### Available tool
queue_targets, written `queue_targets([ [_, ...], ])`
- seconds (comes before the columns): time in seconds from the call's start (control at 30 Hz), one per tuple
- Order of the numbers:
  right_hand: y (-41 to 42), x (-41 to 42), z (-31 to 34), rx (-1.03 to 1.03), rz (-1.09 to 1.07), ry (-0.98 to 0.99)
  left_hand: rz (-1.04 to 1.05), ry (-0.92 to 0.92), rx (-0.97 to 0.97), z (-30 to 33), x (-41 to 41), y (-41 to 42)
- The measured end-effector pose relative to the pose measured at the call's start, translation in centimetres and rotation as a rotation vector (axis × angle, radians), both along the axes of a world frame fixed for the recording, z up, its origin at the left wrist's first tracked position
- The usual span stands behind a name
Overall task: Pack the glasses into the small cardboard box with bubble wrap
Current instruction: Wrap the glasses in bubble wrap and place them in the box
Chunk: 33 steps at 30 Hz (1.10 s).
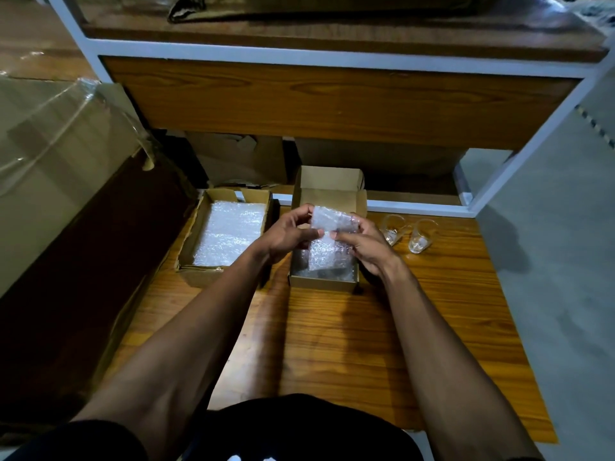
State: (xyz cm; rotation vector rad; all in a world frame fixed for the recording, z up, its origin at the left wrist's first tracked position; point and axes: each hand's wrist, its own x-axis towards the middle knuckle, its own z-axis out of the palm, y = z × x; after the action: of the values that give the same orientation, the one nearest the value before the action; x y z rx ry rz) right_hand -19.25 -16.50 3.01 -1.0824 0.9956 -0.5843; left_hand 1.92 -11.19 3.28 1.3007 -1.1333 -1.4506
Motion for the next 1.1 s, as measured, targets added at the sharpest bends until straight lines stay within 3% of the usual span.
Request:
queue_targets([
  [0.43, -0.2, -0.5, 0.2, -0.166, -0.008, 0.002, -0.005, 0.214, 0.141, -0.2, -0.2, 0.0],
  [0.63, -0.4, -0.3, -0.5, -0.200, -0.034, 0.048, 0.018, 0.120, 0.094, -1.1, 0.0, -0.2],
  [0.9, -0.2, -1.1, -0.2, 0.113, -0.012, -0.095, 0.144, 0.010, 0.032, -1.2, 0.1, 0.0],
  [1.1, 0.2, -0.3, 0.4, 0.015, 0.040, -0.010, 0.157, -0.049, 0.024, -0.8, -0.2, 0.0],
])
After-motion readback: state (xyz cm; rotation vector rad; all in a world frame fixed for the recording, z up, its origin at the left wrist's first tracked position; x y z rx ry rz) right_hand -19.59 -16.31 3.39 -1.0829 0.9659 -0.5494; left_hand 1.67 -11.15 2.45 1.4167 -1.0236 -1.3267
